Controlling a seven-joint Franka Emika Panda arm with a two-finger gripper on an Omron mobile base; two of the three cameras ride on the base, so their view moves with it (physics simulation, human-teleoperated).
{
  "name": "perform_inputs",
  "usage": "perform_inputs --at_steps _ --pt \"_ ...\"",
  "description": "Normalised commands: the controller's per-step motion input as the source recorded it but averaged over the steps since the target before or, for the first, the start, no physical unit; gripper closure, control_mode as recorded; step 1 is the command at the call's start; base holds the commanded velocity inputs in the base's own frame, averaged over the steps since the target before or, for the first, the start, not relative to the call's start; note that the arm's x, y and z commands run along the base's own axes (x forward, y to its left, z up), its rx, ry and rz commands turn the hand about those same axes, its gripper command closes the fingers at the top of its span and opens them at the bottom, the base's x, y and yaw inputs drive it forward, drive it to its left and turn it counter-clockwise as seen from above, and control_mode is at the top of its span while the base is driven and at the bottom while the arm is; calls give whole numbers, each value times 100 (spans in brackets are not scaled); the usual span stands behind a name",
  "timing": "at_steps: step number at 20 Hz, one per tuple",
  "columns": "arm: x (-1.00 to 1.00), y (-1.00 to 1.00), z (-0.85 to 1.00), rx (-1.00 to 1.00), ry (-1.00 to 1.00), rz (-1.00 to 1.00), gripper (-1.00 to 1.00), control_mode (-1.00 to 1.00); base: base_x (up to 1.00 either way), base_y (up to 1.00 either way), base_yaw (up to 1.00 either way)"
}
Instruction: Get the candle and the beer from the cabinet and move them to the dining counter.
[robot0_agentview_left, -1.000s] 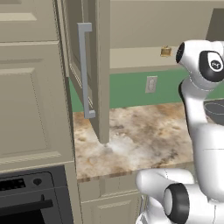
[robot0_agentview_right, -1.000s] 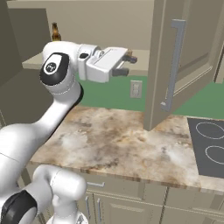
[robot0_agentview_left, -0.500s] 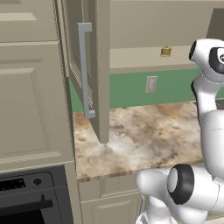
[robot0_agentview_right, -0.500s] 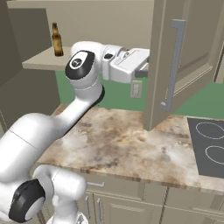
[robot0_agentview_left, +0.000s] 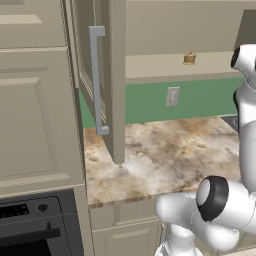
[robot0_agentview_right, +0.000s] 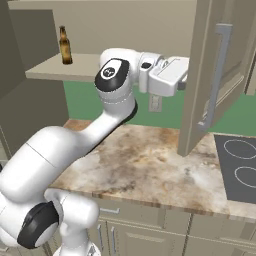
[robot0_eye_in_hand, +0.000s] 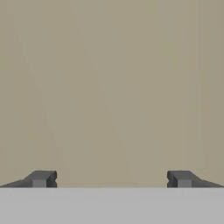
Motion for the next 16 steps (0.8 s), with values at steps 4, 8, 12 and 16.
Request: perform_inputs --at_steps 4,8,12,16 --pt "0 -41 0 0 2 0 -100 -100 0 0 0" --pt "0 -51 0 0 2 0 -100 -100 0 0 0" --pt "0 -45 0 0 2 1 -100 -100 0 0 0" --pt "0 -38 0 0 2 4 -100 -100 0 0 0"
